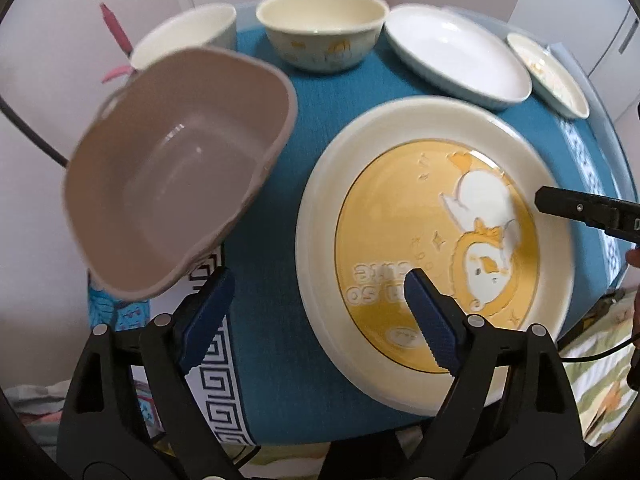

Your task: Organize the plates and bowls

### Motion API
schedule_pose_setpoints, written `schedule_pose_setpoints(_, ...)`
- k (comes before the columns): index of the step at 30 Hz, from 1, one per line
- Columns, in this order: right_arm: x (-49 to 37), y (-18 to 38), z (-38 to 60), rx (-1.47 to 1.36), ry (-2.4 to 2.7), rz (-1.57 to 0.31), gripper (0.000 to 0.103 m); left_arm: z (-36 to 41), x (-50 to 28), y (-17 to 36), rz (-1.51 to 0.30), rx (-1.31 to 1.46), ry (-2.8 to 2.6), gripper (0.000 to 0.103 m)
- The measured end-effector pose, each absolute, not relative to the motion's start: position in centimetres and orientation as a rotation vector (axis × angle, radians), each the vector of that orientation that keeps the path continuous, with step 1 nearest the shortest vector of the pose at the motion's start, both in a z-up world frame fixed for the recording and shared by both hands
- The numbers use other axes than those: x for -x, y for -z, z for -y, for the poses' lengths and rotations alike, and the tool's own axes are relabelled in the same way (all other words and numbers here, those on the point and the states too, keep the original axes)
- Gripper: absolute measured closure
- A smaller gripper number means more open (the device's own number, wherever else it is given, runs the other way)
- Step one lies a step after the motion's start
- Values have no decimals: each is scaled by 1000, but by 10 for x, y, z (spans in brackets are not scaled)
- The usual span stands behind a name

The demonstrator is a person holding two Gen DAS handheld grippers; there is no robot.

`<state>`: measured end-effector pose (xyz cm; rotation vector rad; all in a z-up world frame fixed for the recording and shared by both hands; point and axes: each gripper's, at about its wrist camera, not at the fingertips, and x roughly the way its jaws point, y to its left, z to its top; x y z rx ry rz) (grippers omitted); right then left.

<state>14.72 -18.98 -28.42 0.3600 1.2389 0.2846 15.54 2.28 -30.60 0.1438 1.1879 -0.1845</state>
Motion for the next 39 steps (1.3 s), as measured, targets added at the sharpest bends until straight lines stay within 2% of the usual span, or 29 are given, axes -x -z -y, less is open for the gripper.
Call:
schedule_pose_setpoints(1,-146,279,191,-363,-291,-1221,43,-21,-150,301,-1183,-149,177,17)
schedule_pose_setpoints(2,-147,276,192,-363,-298,-1213,29,-19,-147,296,-1181,-155,170,17)
schedule_pose_setpoints(3,-146,273,193,-363,-307,-1204,7,-17,-142,292,-1177,-161,162,17)
schedule_pose_setpoints(4,-145,268,194,-363,-318,-1192,4,-13,-138,285,-1173,-163,157,16)
schedule_pose_setpoints(6,-142,259,198,-350,-320,-1168,4,-5,-128,268,-1147,-164,142,15)
schedule_pose_setpoints(7,-140,253,200,-329,-317,-1148,4,0,-129,258,-1136,-168,133,10)
schedule_pose_setpoints(10,-135,232,204,-262,-326,-1088,4,16,-124,233,-1075,-175,92,4)
schedule_pose_setpoints(15,-138,190,238,-202,-352,-1024,4,54,-137,184,-995,-122,86,4)
schedule_pose_setpoints(19,-161,159,265,-134,-375,-1045,4,67,-162,161,-977,-18,124,4)
schedule_pose_setpoints(23,-193,136,288,-54,-368,-1010,4,69,-205,163,-1033,131,152,4)
schedule_pose_setpoints(27,-238,145,300,-27,-419,-1066,4,68,-243,186,-1112,225,143,5)
schedule_pose_setpoints(29,-265,159,302,-29,-440,-1114,4,74,-260,204,-1152,227,143,13)
schedule_pose_setpoints(30,-277,168,303,-31,-445,-1136,6,77,-268,215,-1181,212,140,25)
schedule_pose_setpoints(31,-292,180,304,-39,-454,-1165,13,81,-277,224,-1209,196,138,34)
schedule_pose_setpoints(36,-338,232,297,-27,-491,-1264,43,87,-307,265,-1294,164,135,48)
schedule_pose_setpoints(39,-352,255,288,-4,-503,-1301,52,90,-315,283,-1331,158,134,54)
